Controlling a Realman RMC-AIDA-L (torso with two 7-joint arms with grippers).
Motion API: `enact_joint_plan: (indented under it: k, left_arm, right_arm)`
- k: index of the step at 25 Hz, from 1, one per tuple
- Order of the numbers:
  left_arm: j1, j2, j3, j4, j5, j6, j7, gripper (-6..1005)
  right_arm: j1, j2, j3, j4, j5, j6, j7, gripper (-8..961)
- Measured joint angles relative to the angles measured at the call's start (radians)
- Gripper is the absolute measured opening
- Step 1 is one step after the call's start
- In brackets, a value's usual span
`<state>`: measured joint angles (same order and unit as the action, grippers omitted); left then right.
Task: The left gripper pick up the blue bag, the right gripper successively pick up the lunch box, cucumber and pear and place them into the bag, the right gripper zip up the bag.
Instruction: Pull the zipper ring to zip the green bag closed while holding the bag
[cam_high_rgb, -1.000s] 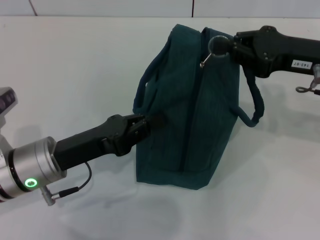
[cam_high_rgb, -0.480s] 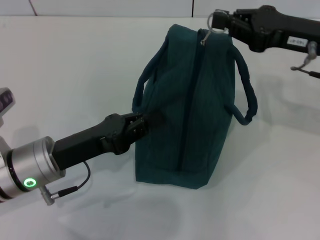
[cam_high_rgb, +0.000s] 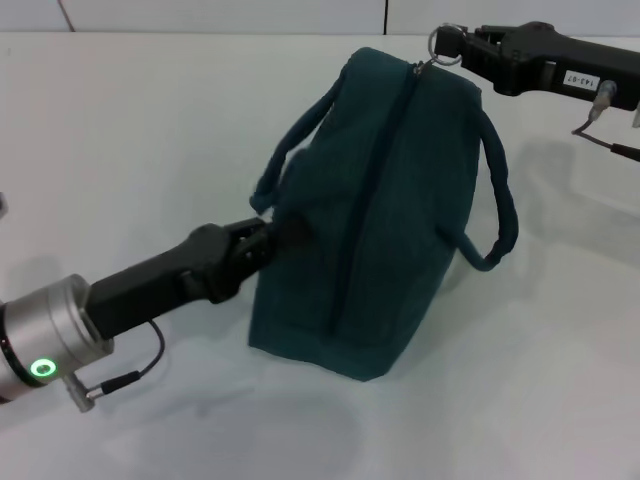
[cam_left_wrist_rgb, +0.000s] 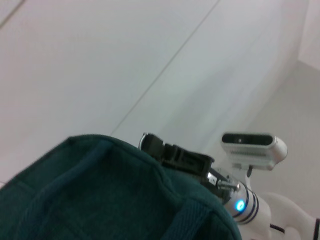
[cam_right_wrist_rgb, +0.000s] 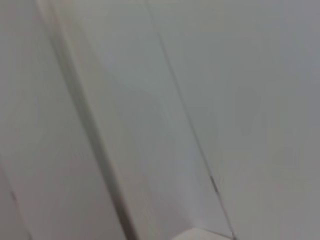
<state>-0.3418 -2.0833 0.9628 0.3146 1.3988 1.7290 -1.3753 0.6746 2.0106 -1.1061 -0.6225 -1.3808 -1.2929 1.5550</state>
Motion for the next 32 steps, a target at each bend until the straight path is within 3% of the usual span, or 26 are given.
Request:
enact_joint_plan:
  k: [12, 19, 25, 32]
  left_arm:
    - [0.057, -0.006, -0.241, -0.008, -0.004, -0.107, 0.017, 48]
    - [0.047, 0.0, -0.239, 0.012, 0.023, -0.107, 0.014, 66]
    - [0.032, 0.002, -0.207, 0.061, 0.113, -0.067, 0.022, 256]
    - [0.064, 0.008, -0.22, 0.176, 0.085, -0.006, 0.018, 427]
  right_arm:
    - [-0.009, 0.005, -0.007, 0.002, -0.001, -0.019, 0.002, 44]
    - [-0.011, 0.004, -0.008, 0.002, 0.001, -0.028, -0.001, 47]
    - [-0.017, 0.003, -0.006, 0.003, 0.001, -0.03, -0.003, 50]
    - [-0.024, 0.002, 0.0, 0.003, 0.001, -0.032, -0.004, 53]
